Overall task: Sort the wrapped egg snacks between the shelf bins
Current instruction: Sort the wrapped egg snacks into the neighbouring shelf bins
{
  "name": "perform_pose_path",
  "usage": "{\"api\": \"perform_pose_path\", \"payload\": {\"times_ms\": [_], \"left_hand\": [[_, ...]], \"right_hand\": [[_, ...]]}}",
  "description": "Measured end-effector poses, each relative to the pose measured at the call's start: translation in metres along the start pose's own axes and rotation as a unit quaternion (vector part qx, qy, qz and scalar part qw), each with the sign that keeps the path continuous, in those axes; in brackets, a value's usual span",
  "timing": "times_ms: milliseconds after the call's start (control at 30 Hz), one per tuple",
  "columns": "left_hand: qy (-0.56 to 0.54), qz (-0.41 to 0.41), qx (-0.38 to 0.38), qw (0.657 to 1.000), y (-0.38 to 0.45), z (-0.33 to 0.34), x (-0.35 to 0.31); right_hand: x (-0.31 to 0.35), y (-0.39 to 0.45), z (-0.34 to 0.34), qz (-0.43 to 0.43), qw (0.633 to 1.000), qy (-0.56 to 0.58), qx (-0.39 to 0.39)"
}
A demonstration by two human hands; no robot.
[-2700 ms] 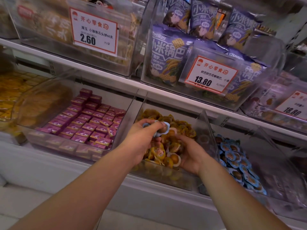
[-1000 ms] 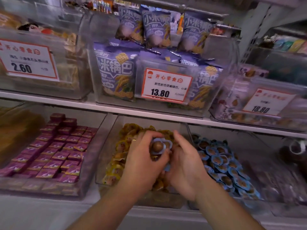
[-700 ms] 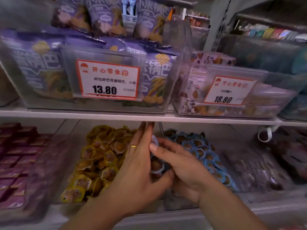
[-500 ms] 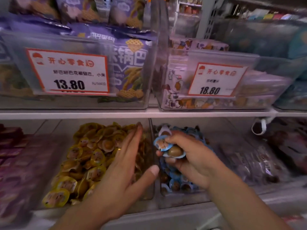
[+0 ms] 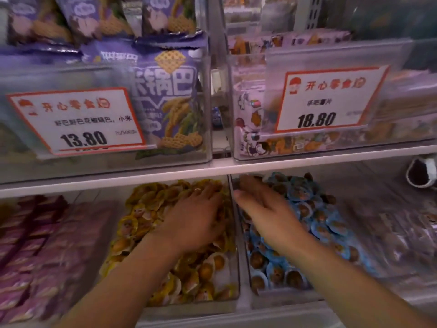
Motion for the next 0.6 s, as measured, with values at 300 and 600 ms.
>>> {"api": "perform_pose_path", "payload": {"times_ms": [300, 600], "left_hand": [[-0.026, 0.047, 0.109, 0.993, -0.025, 0.004, 0.015], [-0.148, -0.034, 0.129, 0.980, -0.082, -0.043, 0.031]], "right_hand": [[0.002, -0.002, 0.018, -0.047, 0.997, -0.019, 0.055], [0.000, -0.001, 0.020, -0.051, 0.998, -0.017, 0.044]]}}
Point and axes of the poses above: each hand's wrist, its own y-axis towards the middle knuckle, its own z-axis out of the palm, x = y × z, the point moved 7 cm from there along y, towards the middle knuckle, and after that the axes turned 8 degrees about -y, right-handed, at the moved point
